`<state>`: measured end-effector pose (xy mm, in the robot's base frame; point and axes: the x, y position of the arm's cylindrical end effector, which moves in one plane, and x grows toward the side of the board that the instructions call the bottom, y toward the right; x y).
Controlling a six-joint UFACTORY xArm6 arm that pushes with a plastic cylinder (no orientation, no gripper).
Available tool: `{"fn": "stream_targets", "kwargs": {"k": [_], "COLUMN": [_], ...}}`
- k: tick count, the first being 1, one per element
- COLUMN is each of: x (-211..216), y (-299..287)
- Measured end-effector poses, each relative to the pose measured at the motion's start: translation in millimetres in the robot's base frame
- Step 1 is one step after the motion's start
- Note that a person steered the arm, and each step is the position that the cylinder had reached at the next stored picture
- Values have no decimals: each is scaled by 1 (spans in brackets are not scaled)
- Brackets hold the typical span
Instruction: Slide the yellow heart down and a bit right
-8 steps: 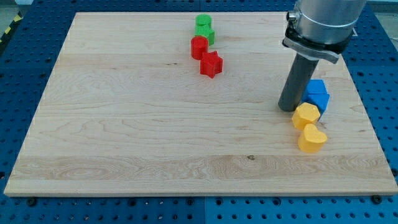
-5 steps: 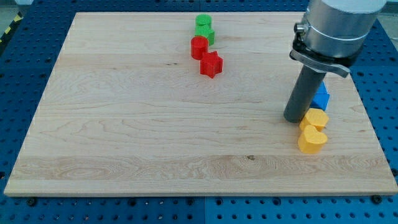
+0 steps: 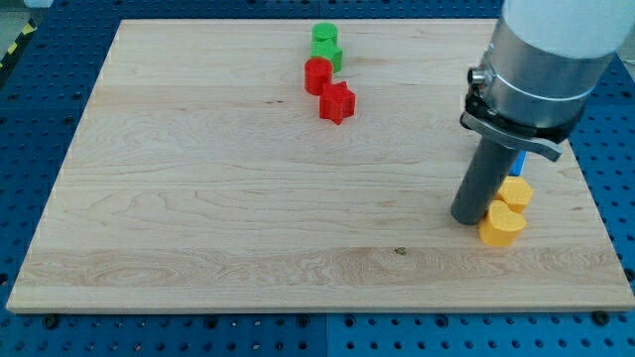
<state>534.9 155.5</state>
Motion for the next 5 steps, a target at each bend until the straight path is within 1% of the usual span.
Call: {"fn": "stream_targets", "kwargs": {"k": [1,3,4,5], "x": [9,13,17,23], "y": [8,8,-25,-38]}}
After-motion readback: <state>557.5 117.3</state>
